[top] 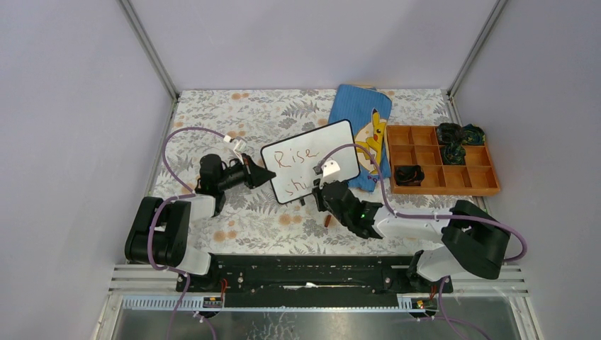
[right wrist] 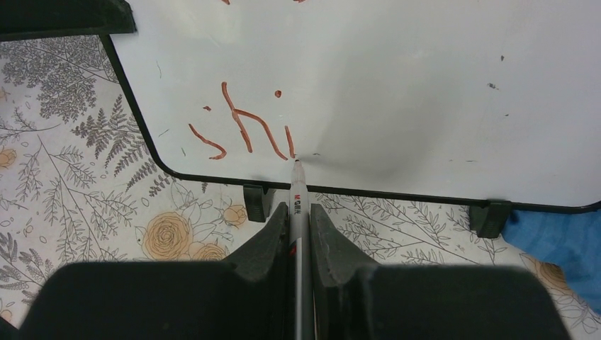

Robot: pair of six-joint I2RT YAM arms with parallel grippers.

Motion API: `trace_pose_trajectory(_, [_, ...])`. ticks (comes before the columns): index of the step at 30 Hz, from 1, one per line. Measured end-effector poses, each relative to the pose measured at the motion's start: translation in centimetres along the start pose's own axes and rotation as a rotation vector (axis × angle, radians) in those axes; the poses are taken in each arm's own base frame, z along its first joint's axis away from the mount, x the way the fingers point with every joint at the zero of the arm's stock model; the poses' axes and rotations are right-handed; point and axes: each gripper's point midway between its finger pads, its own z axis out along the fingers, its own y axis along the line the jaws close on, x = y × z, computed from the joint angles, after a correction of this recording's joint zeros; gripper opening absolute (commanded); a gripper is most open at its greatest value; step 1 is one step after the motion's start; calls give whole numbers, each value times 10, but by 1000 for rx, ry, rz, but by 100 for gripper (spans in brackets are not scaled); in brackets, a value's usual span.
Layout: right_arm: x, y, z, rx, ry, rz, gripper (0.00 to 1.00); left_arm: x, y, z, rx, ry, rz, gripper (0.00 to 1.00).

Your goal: Write a sentence on the whiteboard

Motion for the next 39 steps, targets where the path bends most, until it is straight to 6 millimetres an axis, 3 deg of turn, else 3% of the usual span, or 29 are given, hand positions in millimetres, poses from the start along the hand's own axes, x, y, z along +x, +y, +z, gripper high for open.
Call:
trace_pose_trajectory(9, [-31, -1, -14, 1, -71, 24, 0, 0, 0, 0, 1, 1, 4, 0])
trace_pose_trajectory(14, [-37, 0, -12, 4, -83, 22, 0, 0, 0, 0, 0, 2, 3, 0])
trace_pose_trajectory(39, [-16, -6, 2, 42, -26, -5, 0, 0, 0, 1, -1, 7, 5, 0])
